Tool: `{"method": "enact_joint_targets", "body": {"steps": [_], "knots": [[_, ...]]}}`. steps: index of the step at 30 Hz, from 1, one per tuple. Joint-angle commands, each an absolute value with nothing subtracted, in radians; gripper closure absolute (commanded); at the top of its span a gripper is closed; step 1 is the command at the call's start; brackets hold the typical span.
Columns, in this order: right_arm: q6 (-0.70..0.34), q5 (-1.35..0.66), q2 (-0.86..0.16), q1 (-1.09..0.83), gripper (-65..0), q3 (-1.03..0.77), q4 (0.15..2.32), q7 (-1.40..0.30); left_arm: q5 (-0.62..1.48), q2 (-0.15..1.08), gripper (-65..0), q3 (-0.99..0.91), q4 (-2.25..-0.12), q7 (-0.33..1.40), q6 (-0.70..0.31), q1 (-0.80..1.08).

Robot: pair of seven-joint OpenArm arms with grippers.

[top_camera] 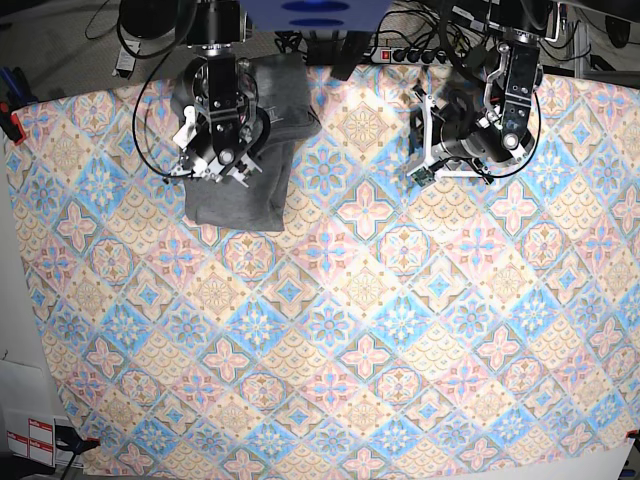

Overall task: Fold the T-shirt properly
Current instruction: 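Pat and square the folded bundle with both grippers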

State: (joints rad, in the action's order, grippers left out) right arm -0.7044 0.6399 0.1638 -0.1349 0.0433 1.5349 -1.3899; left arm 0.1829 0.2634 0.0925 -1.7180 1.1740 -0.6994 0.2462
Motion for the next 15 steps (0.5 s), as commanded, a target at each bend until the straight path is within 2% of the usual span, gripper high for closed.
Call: {"method": "enact_joint_targets", "body": {"steps": [1, 15], "knots": [[-0.698, 0.627, 0.157, -0.104, -0.2, 0.019, 1.531, -1.322, 0.189, 0.268, -3.1, 0.088, -1.736, 1.165, -0.698, 0.243], [-0.698, 0.582, 0.157, 0.081, -0.2, -0.001, 1.526, -1.319, 0.189, 0.268, -3.1, 0.087, -1.736, 1.165, -0.698, 0.243]]}}
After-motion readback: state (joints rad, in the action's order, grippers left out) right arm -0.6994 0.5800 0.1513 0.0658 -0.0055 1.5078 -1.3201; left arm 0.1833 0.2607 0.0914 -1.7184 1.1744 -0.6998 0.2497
